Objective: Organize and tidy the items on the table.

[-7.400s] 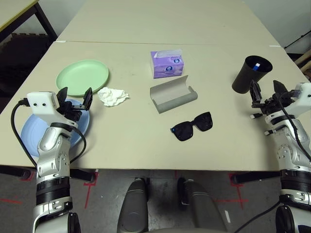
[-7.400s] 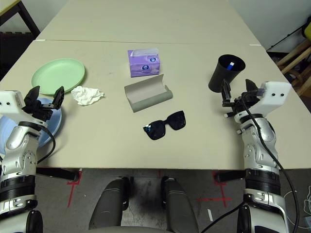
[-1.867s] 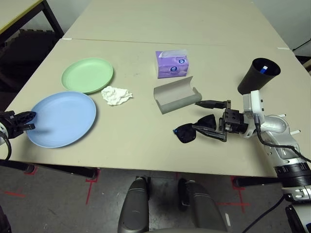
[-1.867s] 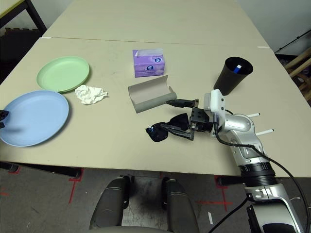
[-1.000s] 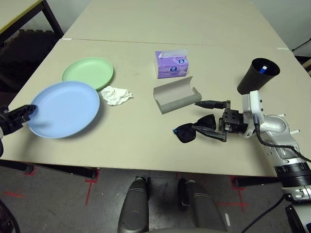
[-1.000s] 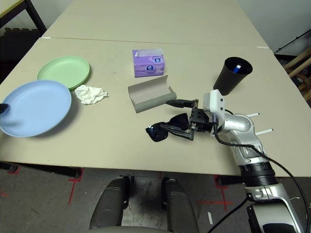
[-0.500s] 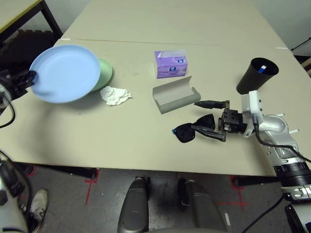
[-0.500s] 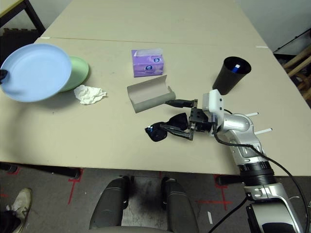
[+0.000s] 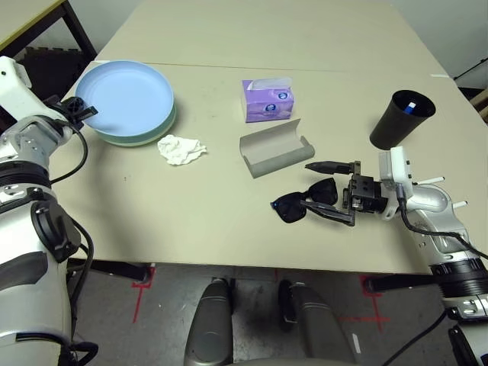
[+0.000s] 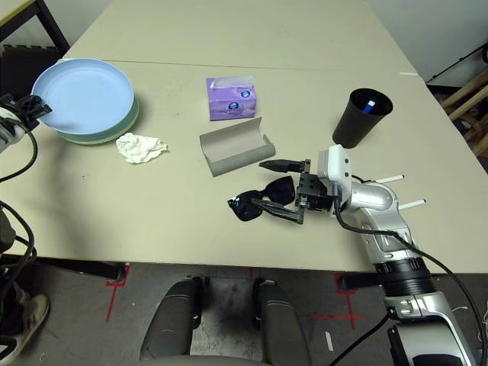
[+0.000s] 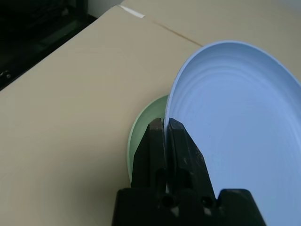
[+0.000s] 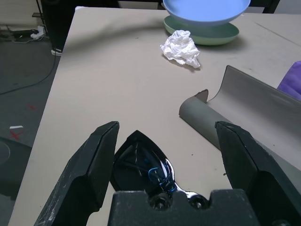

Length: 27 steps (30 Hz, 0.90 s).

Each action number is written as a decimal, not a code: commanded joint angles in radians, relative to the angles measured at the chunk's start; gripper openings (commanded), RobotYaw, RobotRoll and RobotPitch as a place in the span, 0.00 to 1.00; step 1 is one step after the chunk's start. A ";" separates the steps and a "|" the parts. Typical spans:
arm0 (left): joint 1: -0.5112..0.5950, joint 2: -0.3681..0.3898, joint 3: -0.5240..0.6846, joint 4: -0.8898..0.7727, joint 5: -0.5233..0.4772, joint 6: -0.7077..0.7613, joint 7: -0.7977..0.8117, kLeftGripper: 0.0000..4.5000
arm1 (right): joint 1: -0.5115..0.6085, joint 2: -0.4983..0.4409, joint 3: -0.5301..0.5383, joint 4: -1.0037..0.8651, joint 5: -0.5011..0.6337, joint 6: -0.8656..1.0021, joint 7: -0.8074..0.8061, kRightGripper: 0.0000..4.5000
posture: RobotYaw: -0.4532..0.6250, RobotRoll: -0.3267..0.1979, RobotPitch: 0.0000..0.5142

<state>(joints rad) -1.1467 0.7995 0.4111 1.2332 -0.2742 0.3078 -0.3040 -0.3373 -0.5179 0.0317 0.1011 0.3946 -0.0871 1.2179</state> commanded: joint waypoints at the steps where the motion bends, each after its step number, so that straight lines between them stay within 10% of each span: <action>1: -0.012 -0.004 -0.019 0.020 0.034 -0.047 0.030 0.01 | 0.017 -0.013 -0.007 -0.026 0.004 0.009 -0.007 1.00 | 0.54 0.62 0.36; 14: 0.128 -0.071 -0.119 -0.178 0.026 -0.001 -0.375 0.99 | -0.002 -0.008 -0.039 -0.014 0.022 0.045 -0.071 1.00 | 0.56 0.62 0.36; 27: 0.351 -0.077 -0.171 -0.565 0.000 0.125 -0.480 0.99 | 0.015 0.013 -0.074 -0.005 0.010 0.133 -0.237 1.00 | 0.57 0.62 0.36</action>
<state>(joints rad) -0.8165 0.7129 0.2672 0.6939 -0.2856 0.4245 -0.7546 -0.3370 -0.4974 -0.0276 0.0917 0.4135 0.0285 0.9932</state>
